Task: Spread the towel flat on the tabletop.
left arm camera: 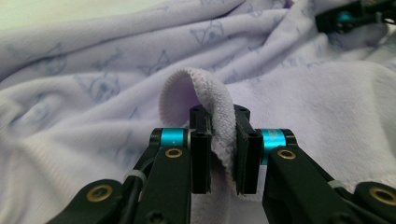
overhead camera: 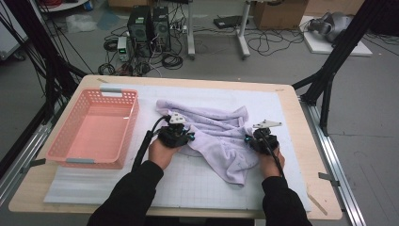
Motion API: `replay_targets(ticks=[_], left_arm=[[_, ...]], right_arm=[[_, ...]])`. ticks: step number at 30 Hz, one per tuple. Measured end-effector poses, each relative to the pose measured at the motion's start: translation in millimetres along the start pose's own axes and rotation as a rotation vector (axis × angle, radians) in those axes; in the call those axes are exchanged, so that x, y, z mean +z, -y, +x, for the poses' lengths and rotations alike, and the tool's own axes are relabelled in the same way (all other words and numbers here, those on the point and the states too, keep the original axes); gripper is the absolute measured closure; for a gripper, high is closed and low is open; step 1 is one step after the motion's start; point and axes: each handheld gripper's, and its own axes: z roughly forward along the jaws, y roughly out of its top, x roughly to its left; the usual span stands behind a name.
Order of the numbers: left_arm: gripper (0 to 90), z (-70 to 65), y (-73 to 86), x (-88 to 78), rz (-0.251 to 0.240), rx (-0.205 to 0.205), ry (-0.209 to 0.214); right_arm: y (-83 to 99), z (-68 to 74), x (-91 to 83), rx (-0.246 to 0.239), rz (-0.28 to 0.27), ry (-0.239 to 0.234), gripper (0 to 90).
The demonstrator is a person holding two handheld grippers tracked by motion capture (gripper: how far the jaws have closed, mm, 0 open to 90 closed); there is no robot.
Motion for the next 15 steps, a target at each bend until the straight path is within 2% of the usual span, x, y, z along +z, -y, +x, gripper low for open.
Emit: replay_targets(ticks=[1,3,4,5,6,7,8,9,11,12,13,15], left_arm=[[80.1,-0.1,8.3,-11.8,0.008,0.005,-0.006],[80.6,-0.8,13.3,-17.4,0.010,0.010,-0.003],[80.6,-1.9,19.2,-22.5,0.013,0.010,0.000],[80.9,-3.2,31.9,-31.9,0.033,-0.005,-0.006],[81.1,-3.2,31.9,-31.9,0.033,-0.005,-0.006],[81.1,-2.6,38.1,-36.5,0.036,-0.023,-0.001],[81.1,-2.7,44.3,-40.7,0.031,-0.051,0.005],[81.2,-2.8,49.6,-44.6,0.031,-0.063,0.008],[81.2,-5.9,61.7,-53.9,0.033,-0.068,0.002],[81.2,-5.9,61.7,-53.9,0.033,-0.068,0.002],[81.2,-7.4,67.3,-60.6,0.038,-0.068,0.002],[81.3,-8.3,70.0,-63.9,0.041,-0.067,0.003]], right_arm=[[-1.3,-3.3,1.4,0.005,0.002,0.024,87.2],[-2.9,-8.5,2.6,0.013,-0.003,0.055,87.3],[-2.9,-8.5,2.6,0.013,-0.003,0.055,87.3],[-5.3,-16.1,5.2,0.043,-0.005,0.088,87.5],[-5.3,-16.1,5.2,0.043,-0.005,0.088,87.5],[-8.1,-23.1,9.4,0.071,-0.006,0.129,87.6],[-8.1,-23.1,9.4,0.071,-0.006,0.129,87.6],[-10.9,-28.8,15.9,0.102,0.005,0.147,87.8],[-15.9,-31.0,20.3,0.113,0.002,0.173,87.9],[-15.9,-31.0,20.3,0.113,0.002,0.173,87.9],[-21.4,-32.9,22.1,0.120,-0.011,0.209,87.9],[-25.4,-36.3,22.1,0.135,-0.028,0.234,87.8]])
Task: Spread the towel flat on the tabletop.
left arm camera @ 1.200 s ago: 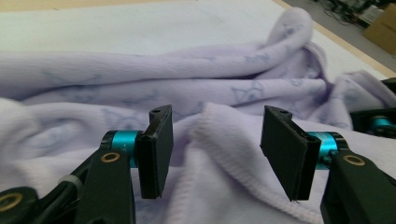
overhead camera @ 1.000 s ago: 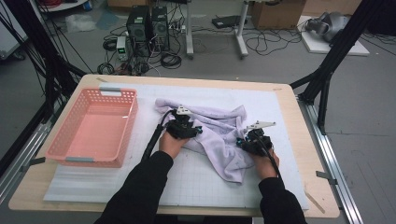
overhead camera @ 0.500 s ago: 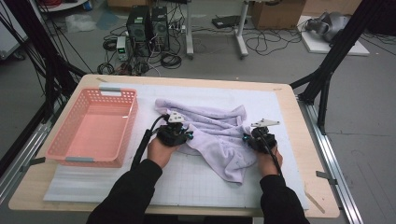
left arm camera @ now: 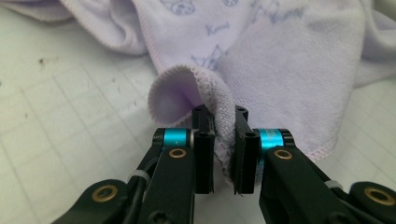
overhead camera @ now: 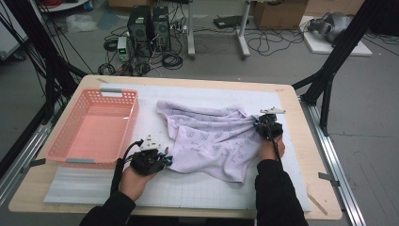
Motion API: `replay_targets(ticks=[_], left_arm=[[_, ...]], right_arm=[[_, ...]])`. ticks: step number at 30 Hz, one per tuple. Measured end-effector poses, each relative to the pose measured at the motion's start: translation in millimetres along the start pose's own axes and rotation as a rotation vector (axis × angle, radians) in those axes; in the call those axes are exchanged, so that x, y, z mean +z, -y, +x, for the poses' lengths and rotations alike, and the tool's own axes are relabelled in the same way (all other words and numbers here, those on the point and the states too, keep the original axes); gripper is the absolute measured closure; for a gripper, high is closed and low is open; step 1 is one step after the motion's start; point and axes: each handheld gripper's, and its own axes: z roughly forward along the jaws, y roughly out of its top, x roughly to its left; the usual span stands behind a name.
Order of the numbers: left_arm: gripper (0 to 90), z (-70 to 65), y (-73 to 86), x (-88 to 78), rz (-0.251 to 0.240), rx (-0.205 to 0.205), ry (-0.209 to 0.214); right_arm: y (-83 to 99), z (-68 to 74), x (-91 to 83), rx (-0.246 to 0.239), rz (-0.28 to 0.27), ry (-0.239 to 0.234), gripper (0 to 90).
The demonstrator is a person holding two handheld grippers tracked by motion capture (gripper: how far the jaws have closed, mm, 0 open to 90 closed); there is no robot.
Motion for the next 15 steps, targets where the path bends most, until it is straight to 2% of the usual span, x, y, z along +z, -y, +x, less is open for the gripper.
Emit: replay_targets(ticks=[3,4,5,6,7,8,9,11,15], left_arm=[[81.2,-1.8,9.0,-8.4,0.012,0.000,0.004],[79.8,-1.9,14.5,-12.2,0.018,-0.016,0.011],[73.8,-1.9,14.5,-12.2,0.018,-0.016,0.011],[63.3,-0.9,16.3,-16.1,0.003,-0.041,-0.002],[55.4,-0.9,16.3,-16.1,0.003,-0.041,-0.002],[50.1,1.6,14.0,-23.3,-0.041,-0.052,-0.008],[46.4,3.4,11.5,-26.4,-0.064,-0.056,-0.008],[43.0,5.3,8.4,-29.0,-0.083,-0.059,0.002],[40.7,12.1,-8.4,-30.1,-0.131,-0.062,0.024]], right_arm=[[-2.5,-0.7,1.0,0.009,0.004,-0.010,87.6],[-2.5,1.3,-0.4,0.005,0.004,-0.038,83.9],[-2.5,1.3,-0.4,0.005,0.004,-0.038,83.9],[-1.3,3.2,-6.0,-0.009,-0.017,-0.042,71.9],[-0.1,2.4,-10.7,0.012,-0.039,-0.051,65.3],[1.0,-0.3,-15.7,0.023,-0.062,-0.067,63.0],[2.2,-2.1,-22.4,0.033,-0.078,-0.069,59.7],[5.6,-5.9,-36.9,0.059,-0.121,-0.078,57.1],[13.8,-8.8,-62.7,0.037,-0.158,-0.108,56.6]])
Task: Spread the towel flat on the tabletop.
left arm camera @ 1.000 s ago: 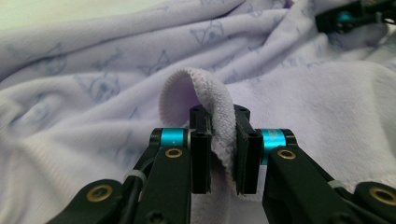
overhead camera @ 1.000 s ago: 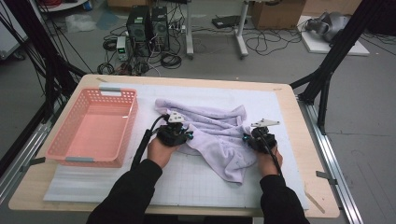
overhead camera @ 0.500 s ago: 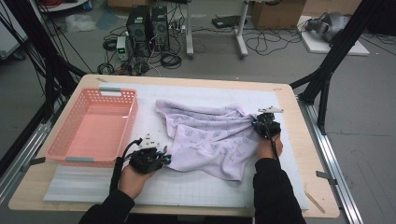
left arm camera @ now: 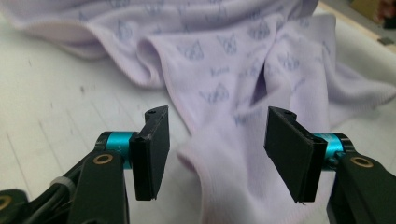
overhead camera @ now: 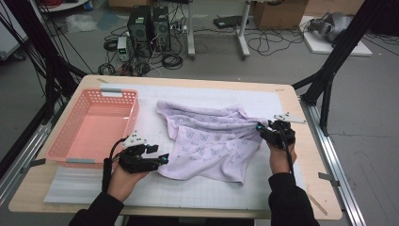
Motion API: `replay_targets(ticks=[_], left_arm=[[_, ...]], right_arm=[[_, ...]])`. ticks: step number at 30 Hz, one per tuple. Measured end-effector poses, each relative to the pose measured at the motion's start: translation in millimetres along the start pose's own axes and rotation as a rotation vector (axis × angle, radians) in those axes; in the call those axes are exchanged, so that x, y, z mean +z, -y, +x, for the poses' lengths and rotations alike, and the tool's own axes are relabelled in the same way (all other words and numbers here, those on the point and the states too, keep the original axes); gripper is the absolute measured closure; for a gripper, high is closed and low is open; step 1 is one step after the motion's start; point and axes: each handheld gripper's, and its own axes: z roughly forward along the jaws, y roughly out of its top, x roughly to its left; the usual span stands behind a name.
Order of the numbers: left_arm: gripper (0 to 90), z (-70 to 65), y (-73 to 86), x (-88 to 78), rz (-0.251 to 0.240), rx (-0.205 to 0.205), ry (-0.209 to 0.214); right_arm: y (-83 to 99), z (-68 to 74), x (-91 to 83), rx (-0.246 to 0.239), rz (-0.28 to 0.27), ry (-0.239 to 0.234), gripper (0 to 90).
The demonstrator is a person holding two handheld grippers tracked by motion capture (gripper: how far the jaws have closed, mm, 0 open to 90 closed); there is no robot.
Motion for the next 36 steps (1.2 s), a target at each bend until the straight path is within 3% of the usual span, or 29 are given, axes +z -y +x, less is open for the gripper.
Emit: replay_targets(ticks=[2,5,7,10,12,13,14,15,16,20,22,23,24,25,26,27,28,29,30,31,32,33,36], left_arm=[[40.7,2.6,-15.0,7.1,-0.024,-0.001,0.015],[41.3,4.1,-23.5,13.4,-0.035,0.001,0.024],[41.5,9.4,-30.2,29.4,0.005,0.017,0.015],[41.6,11.4,-31.2,39.1,0.027,0.015,0.003],[42.6,13.4,-30.5,50.6,0.035,0.009,-0.003],[42.6,16.5,-28.8,62.1,0.065,0.003,-0.008],[42.7,16.5,-28.8,62.1,0.065,0.003,-0.008],[42.5,19.2,-26.0,73.7,0.090,-0.034,0.012],[42.6,19.2,-26.0,73.7,0.090,-0.034,0.012],[46.9,20.1,-20.9,89.6,0.148,-0.016,0.020],[48.3,18.2,-17.7,93.9,0.179,0.026,0.015],[53.7,15.3,-18.3,93.4,0.191,0.054,-0.011],[60.2,15.3,-18.3,93.4,0.191,0.054,-0.011],[73.2,15.0,-18.3,92.7,0.195,0.060,-0.013],[81.6,14.8,-18.0,92.1,0.207,0.069,-0.002],[81.6,13.5,-17.5,92.3,0.212,0.078,0.012],[86.3,11.2,-17.4,92.8,0.209,0.099,0.003],[86.6,10.0,-17.7,93.1,0.208,0.105,-0.006],[86.6,9.9,-17.9,93.2,0.204,0.105,-0.019],[86.8,10.0,-18.3,92.8,0.194,0.114,-0.064],[87.0,12.0,-18.9,92.2,0.179,0.110,-0.105],[87.0,15.4,-19.6,91.3,0.156,0.095,-0.137],[87.0,25.2,-21.8,87.8,0.100,0.053,-0.217]], right_arm=[[2.5,1.3,-12.4,-0.016,-0.019,-0.005,56.9],[5.0,-2.2,-29.7,-0.006,-0.059,-0.014,56.8],[7.0,-5.4,-37.2,-0.003,-0.062,-0.016,56.9],[11.6,-6.9,-42.7,-0.005,-0.054,-0.026,56.9],[22.4,-4.6,-47.1,-0.007,-0.018,-0.051,56.8],[26.7,-2.7,-46.8,-0.019,-0.004,-0.057,56.8],[31.0,-0.4,-46.3,-0.030,0.019,-0.076,56.6],[35.3,2.1,-45.5,-0.041,0.034,-0.095,56.0],[39.8,5.1,-45.6,-0.060,0.039,-0.110,56.1],[56.6,19.3,-43.8,-0.092,0.098,-0.185,56.4],[60.0,23.5,-43.6,-0.095,0.116,-0.206,56.4],[65.3,31.4,-41.5,-0.092,0.155,-0.257,55.9],[65.3,31.4,-41.5,-0.092,0.155,-0.257,55.9],[68.8,41.0,-37.0,-0.112,0.192,-0.293,55.9],[69.9,45.3,-34.3,-0.124,0.206,-0.295,55.5],[69.9,45.3,-34.3,-0.124,0.206,-0.295,55.5],[69.3,50.0,-32.0,-0.135,0.199,-0.280,62.0],[67.9,50.0,-30.8,-0.142,0.199,-0.284,74.3],[67.9,50.0,-30.8,-0.142,0.199,-0.284,74.3],[66.7,50.2,-30.3,-0.153,0.202,-0.298,83.7],[63.8,51.3,-27.9,-0.190,0.204,-0.282,86.7],[63.8,51.3,-27.9,-0.190,0.204,-0.282,86.7],[58.4,48.1,-23.1,-0.203,0.210,-0.212,87.2]])
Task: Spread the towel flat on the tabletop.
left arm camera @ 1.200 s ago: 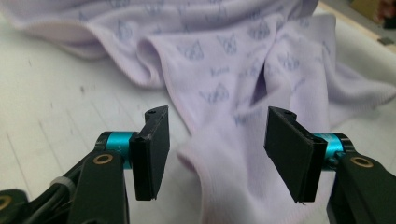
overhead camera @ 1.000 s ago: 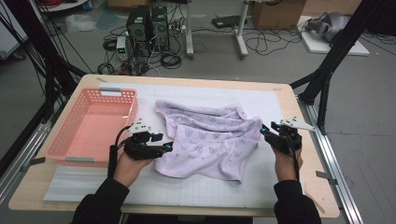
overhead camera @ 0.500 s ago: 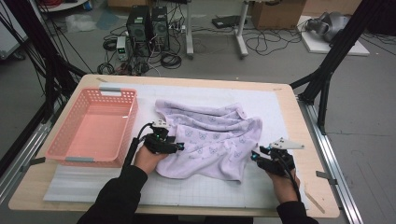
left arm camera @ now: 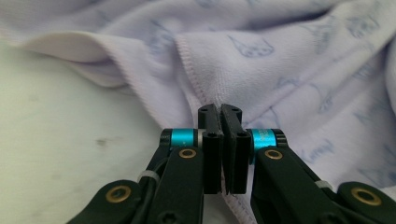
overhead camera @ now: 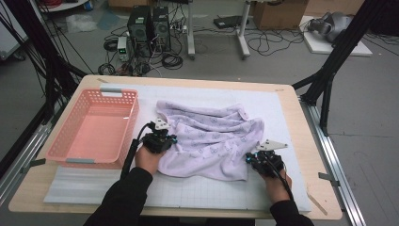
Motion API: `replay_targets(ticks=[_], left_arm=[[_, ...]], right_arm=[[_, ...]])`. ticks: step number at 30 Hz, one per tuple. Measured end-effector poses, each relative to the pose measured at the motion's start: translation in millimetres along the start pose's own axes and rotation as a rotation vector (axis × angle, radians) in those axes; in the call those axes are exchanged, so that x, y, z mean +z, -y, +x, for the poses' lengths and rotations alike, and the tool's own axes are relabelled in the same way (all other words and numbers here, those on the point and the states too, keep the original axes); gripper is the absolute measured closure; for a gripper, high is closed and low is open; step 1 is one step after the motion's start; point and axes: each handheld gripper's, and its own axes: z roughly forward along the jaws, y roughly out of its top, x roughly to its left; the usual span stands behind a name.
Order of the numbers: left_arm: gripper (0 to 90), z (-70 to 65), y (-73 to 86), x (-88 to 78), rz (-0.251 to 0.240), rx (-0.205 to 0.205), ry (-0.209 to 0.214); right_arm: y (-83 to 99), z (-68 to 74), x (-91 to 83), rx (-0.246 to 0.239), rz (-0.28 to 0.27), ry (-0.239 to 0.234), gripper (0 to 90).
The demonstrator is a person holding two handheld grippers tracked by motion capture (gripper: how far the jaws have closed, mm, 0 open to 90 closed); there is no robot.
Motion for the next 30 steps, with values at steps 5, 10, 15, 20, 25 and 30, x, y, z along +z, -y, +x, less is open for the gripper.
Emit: replay_targets(ticks=[5,10,15,20,25,30], left_arm=[[87.0,9.5,0.2,2.1,-0.051,-0.024,-0.108],[80.5,11.4,0.5,0.4,-0.075,-0.037,-0.117],[58.8,12.5,1.1,-17.7,-0.133,-0.112,-0.043],[47.5,5.5,10.8,-39.3,-0.174,-0.106,0.032],[43.6,-2.4,25.2,-55.0,-0.193,-0.096,0.101],[43.8,-11.8,44.4,-70.0,-0.146,-0.040,0.121]], right_arm=[[-3.7,-17.9,3.1,0.011,0.009,0.142,87.2],[-0.8,-33.3,-2.2,0.081,-0.042,0.168,83.7],[2.7,-32.3,-11.5,0.087,-0.097,0.125,66.9],[13.0,-34.7,-27.0,0.098,-0.116,0.129,66.3],[23.4,-29.3,-31.5,0.093,-0.099,0.134,65.4],[33.4,-19.9,-27.6,0.103,-0.045,0.122,64.4]])
